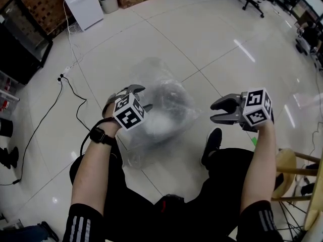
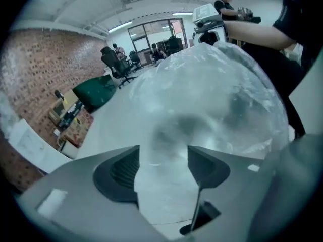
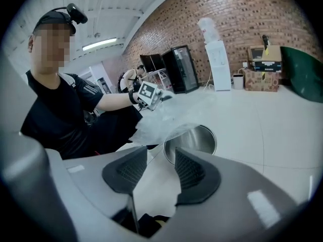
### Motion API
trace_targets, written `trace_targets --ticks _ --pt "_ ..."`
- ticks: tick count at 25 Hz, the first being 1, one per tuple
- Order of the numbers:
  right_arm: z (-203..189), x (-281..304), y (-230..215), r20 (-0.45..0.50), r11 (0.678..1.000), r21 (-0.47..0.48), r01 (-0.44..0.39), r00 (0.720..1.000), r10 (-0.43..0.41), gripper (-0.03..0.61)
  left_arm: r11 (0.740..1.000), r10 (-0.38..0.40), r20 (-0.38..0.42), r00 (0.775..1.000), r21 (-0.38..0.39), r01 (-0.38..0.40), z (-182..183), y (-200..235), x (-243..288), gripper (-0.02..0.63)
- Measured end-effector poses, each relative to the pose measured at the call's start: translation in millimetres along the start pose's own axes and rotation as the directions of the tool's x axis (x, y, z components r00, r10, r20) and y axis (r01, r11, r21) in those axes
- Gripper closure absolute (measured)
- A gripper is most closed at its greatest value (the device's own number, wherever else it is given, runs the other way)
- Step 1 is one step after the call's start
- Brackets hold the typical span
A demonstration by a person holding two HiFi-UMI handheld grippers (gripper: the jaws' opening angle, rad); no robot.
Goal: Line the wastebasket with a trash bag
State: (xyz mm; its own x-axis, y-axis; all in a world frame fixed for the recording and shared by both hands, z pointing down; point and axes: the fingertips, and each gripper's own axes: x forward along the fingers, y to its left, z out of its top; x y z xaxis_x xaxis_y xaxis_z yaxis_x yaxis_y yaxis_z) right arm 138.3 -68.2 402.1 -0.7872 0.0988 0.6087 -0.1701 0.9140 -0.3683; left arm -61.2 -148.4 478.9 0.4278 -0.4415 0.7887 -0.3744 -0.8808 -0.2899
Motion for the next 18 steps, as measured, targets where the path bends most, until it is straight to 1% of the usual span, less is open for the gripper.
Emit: trace_targets --ticks 1,2,3,5,6,7,9,10,11,14,16,18 --pt "-3 1 2 -0.011 1.000 0.001 -0.005 1.000 0.005 0.394 0.999 0.040 0.013 0.999 0.011 -0.040 1 10 -3 0.283" --pt "-4 1 2 -0.017 1.000 0.000 -0.006 1.000 0.006 0.394 0.999 0.053 0.039 0.998 -0.004 -0.053 3 15 -3 0.232" --pt "-5 2 2 -0.018 1.000 -0.002 -0.002 1.000 0.002 0.394 0.999 0.034 0.074 0.997 -0.042 -0.031 7 13 -1 0.208" --pt "-2 3 -3 -0.009 1.000 -0.013 0.019 1.000 -0.019 0.394 0.989 -0.061 0.135 0.989 -0.122 0.078 16 -5 11 0.211" --pt "3 5 -7 0.004 0.999 -0.021 0.036 0.999 -0.036 0.394 0.984 -0.106 0.140 0.984 -0.130 0.125 19 -16 18 0.246" --pt "10 7 -11 0.022 0.998 -0.030 0.056 0.998 -0.056 0.394 0.982 -0.135 0.129 0.982 -0.117 0.150 21 -26 23 0.328" --pt "25 12 -20 0.061 0.993 -0.053 0.104 0.993 -0.101 0.394 0.983 -0.158 0.107 0.982 -0.078 0.167 25 -38 31 0.502" --pt "32 15 -26 0.077 0.989 -0.066 0.134 0.989 -0.128 0.394 0.982 -0.169 0.109 0.980 -0.068 0.177 30 -43 33 0.577" --pt "38 18 -33 0.091 0.983 -0.080 0.168 0.983 -0.161 0.393 0.979 -0.185 0.119 0.975 -0.062 0.194 35 -47 34 0.616" --pt "47 30 -52 0.098 0.953 -0.137 0.268 0.962 -0.257 0.386 0.960 -0.259 0.136 0.956 -0.071 0.270 42 -67 38 0.621" --pt "48 42 -59 0.076 0.933 -0.194 0.303 0.953 -0.293 0.331 0.943 -0.311 0.147 0.939 -0.072 0.323 47 -78 36 0.621" --pt "50 57 -61 0.038 0.905 -0.286 0.315 0.947 -0.318 0.290 0.923 -0.366 0.157 0.917 -0.062 0.379 50 -88 32 0.621"
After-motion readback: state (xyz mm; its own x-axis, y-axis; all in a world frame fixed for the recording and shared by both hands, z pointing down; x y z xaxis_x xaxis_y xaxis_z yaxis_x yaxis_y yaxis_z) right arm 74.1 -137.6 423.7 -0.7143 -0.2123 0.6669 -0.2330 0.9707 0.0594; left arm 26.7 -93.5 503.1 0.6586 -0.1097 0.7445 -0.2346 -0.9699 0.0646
